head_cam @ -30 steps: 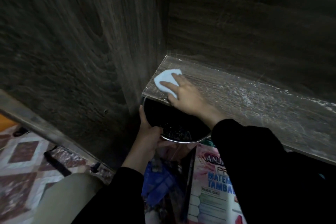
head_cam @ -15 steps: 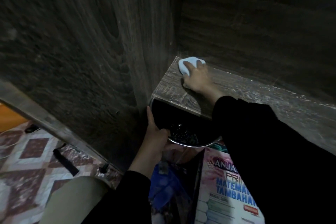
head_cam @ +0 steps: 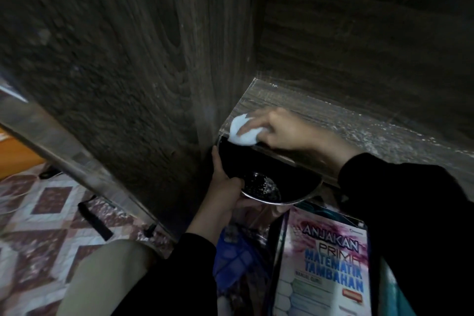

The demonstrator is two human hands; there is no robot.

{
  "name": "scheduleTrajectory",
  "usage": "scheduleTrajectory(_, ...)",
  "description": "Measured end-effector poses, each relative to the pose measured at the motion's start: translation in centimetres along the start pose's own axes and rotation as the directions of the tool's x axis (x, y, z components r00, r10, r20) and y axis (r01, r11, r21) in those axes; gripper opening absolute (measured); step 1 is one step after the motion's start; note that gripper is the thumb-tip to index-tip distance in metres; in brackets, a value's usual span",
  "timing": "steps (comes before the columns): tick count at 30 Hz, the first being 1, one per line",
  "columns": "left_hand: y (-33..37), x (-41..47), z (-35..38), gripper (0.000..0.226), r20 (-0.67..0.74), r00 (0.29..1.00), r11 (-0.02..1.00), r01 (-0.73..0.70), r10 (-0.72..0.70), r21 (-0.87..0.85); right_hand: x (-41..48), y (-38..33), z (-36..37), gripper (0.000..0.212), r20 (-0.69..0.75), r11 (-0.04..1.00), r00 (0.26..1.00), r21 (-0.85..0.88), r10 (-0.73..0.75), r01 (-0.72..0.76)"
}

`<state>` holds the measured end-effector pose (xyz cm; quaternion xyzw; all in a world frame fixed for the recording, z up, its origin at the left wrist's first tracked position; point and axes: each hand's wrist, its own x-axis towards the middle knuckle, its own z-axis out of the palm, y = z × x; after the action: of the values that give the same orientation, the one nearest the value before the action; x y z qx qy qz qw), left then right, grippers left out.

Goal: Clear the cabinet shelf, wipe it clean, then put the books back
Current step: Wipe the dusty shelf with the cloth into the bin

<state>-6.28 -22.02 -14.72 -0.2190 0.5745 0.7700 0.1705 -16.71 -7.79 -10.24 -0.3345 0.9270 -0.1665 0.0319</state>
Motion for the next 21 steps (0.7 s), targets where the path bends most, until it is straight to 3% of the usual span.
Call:
scheduleTrajectory(3, 0.1, -0.1, 0.2, 0.1, -0.009, 1.0, 1.0, 0.013, -0.013, -0.002, 1.5, 0.8, -0.4, 0.047, -0.116, 0.991, 0.986, 0.075, 0.123, -0.114)
scheduleTrajectory(5, 0.0, 0.0, 0.2, 0.101, -0.015, 1.0, 1.0, 0.009, -0.009, 0.006, 1.7, 0.4, 0.7, 0.053, -0.097, 0.992, 0.987, 0.038, 0.127, -0.123)
scheduleTrajectory(9, -0.1, 0.0, 0.2, 0.098, -0.023, 1.0, 1.0, -0.003, 0.003, 0.018, -1.8, -1.3, 2.7, 0.052, -0.051, 0.988, 0.997, -0.142, 0.054, -0.06)
scheduleTrajectory(12, -0.1, -0.2, 0.2, 0.094, -0.022, 1.0, 0.999, -0.008, 0.009, 0.039, -4.7, -1.6, 2.2, 0.046, -0.032, 0.994, 0.999, -0.097, -0.043, 0.04)
scheduleTrajectory(14, -0.1, -0.2, 0.2, 0.095, -0.016, 1.0, 1.0, -0.001, 0.002, 0.029, -5.6, -0.4, 0.8, 0.043, -0.082, 0.993, 0.995, 0.105, 0.063, -0.055)
scheduleTrajectory(16, -0.2, 0.1, 0.2, 0.099, -0.008, 1.0, 1.0, 0.01, -0.01, 0.01, -6.0, 1.4, -0.2, 0.043, -0.239, 0.954, 0.94, 0.233, 0.242, -0.187)
scheduleTrajectory(19, -0.4, 0.3, 0.3, 0.101, -0.013, 1.0, 1.0, 0.011, -0.011, 0.009, -6.2, 2.8, 0.9, 0.046, -0.313, 0.902, 0.846, 0.118, 0.431, -0.415)
scheduleTrajectory(21, -0.5, 0.3, 0.6, 0.1, -0.009, 1.0, 1.0, 0.001, 0.0, 0.024, -6.5, 1.5, 3.1, 0.05, -0.285, 0.896, 0.861, -0.011, 0.422, -0.443)
